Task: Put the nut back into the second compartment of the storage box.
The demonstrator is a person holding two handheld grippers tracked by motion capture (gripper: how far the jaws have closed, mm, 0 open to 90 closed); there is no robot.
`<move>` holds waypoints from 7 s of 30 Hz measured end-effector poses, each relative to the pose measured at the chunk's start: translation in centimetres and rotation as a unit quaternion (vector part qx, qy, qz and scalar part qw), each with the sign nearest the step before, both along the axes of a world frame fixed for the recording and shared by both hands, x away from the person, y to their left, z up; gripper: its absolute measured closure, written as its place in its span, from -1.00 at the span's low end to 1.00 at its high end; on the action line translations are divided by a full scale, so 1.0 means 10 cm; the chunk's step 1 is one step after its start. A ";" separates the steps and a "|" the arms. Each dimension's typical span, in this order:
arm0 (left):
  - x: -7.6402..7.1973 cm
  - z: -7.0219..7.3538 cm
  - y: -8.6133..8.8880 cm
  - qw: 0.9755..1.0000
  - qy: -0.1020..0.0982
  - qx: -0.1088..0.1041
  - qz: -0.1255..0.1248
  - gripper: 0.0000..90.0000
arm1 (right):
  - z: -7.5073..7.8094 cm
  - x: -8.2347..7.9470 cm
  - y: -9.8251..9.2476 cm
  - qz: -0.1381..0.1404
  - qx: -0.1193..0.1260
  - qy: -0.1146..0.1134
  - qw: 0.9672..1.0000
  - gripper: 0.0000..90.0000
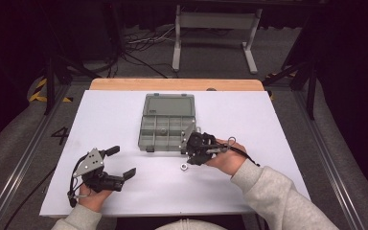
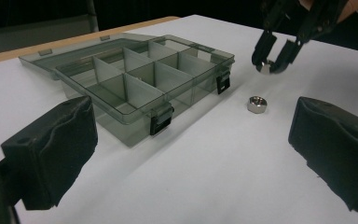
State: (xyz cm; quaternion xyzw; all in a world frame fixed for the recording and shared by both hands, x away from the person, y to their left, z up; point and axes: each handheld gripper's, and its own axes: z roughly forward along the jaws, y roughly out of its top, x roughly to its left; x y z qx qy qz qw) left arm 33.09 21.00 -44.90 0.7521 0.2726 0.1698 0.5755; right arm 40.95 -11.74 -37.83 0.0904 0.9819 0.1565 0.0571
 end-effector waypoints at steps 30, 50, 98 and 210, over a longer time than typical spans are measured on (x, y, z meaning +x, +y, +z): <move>-0.02 0.01 0.05 1.000 -0.005 -0.006 0.003 -0.96 | 0.55 0.96 0.72 -0.035 0.030 -0.050 0.998 0.56; -0.01 0.00 0.05 1.000 0.000 -0.006 0.001 -0.95 | 0.10 1.32 0.88 -0.058 0.031 -0.035 0.997 0.55; 0.00 0.00 0.01 1.000 -0.001 -0.001 -0.002 -0.96 | 0.48 0.20 0.26 -0.005 0.072 -0.051 0.996 -0.32; -0.01 0.00 0.04 1.000 0.001 -0.006 0.000 -0.96 | 0.26 1.24 0.70 -0.074 0.076 -0.048 0.993 0.56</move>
